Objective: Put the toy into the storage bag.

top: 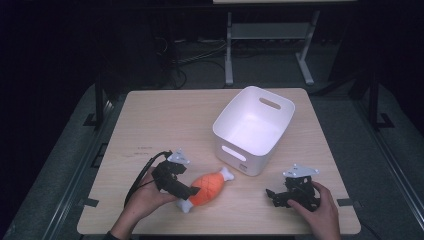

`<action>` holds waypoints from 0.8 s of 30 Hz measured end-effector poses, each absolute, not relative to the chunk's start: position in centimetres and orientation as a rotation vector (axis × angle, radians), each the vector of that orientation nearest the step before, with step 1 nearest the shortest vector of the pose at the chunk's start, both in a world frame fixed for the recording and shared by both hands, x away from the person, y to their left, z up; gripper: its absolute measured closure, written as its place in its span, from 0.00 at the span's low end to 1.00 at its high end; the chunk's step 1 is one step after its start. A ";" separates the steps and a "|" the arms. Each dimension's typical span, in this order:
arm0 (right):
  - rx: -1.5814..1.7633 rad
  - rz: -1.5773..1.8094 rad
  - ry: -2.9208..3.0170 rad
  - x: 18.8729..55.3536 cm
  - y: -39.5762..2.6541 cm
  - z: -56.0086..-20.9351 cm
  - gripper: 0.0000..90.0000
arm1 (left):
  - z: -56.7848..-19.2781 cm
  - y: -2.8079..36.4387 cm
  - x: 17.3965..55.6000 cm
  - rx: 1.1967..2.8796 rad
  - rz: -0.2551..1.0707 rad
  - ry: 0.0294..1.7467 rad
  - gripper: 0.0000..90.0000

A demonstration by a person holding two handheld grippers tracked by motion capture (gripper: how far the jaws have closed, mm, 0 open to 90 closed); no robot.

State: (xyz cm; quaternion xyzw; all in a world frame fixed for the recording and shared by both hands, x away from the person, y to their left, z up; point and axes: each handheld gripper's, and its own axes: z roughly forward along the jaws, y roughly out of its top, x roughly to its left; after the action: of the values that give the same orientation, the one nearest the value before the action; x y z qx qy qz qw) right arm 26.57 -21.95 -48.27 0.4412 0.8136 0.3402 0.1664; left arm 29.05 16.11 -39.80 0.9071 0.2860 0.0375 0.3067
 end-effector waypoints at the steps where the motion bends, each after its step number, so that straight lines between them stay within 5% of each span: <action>1: 1.256 0.968 2.316 26.6 -22.0 -48.3 0.00 | -39.8 15.9 29.1 2.399 0.097 0.756 0.14; 24: 1.256 0.968 2.316 26.6 -22.0 -48.3 0.00 | -41.3 11.5 30.1 2.490 0.082 0.736 0.14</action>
State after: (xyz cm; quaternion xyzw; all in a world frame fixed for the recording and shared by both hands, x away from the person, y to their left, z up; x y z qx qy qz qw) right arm 26.57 -21.96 -48.27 0.4411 0.8137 0.3401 0.1664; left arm 30.08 11.49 -41.33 0.9233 0.2729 0.0304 0.2686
